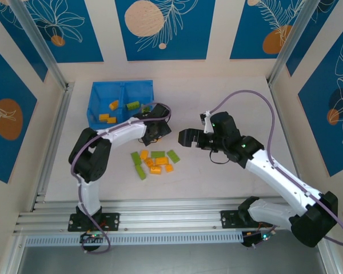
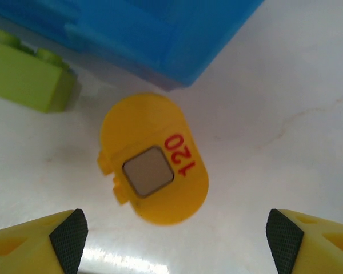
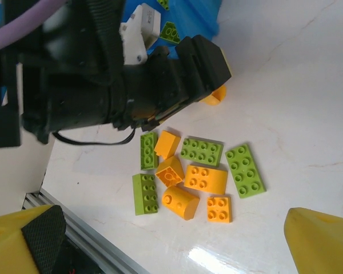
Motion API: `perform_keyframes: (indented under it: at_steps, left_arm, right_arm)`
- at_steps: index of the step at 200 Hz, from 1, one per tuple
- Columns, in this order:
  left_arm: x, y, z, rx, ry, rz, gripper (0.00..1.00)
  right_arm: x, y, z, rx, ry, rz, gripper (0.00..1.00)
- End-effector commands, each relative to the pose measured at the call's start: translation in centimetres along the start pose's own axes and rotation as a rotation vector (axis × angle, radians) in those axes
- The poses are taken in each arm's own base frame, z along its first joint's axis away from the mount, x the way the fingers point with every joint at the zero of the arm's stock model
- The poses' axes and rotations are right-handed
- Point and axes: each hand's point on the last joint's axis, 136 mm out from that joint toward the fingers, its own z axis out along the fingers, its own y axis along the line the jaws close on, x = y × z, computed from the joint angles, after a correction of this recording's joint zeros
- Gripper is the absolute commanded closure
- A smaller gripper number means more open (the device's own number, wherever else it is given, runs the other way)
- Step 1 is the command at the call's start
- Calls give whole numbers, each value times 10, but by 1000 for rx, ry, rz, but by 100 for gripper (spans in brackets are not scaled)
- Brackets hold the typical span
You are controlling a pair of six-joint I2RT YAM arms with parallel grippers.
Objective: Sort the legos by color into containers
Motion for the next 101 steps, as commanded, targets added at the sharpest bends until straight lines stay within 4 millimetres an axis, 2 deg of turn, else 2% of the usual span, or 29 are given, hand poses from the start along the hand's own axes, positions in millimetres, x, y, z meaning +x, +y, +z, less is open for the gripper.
perform_keyframes:
  at_steps: [1, 21, 42, 101]
  left_arm:
    - [-11, 8, 9, -90, -51, -25, 15]
    - [-10, 11, 25, -133, -35, 2, 16]
    - [-4, 18, 33, -162, -14, 17, 25]
    - [8, 40, 31, -197, 15, 55, 52]
  right_arm:
    - [0, -9, -10, 23, -37, 19, 1]
    - [3, -15, -12, 30, -46, 31, 0]
    - [7, -15, -11, 20, -30, 32, 0]
    - [7, -2, -7, -35, -6, 22, 0]
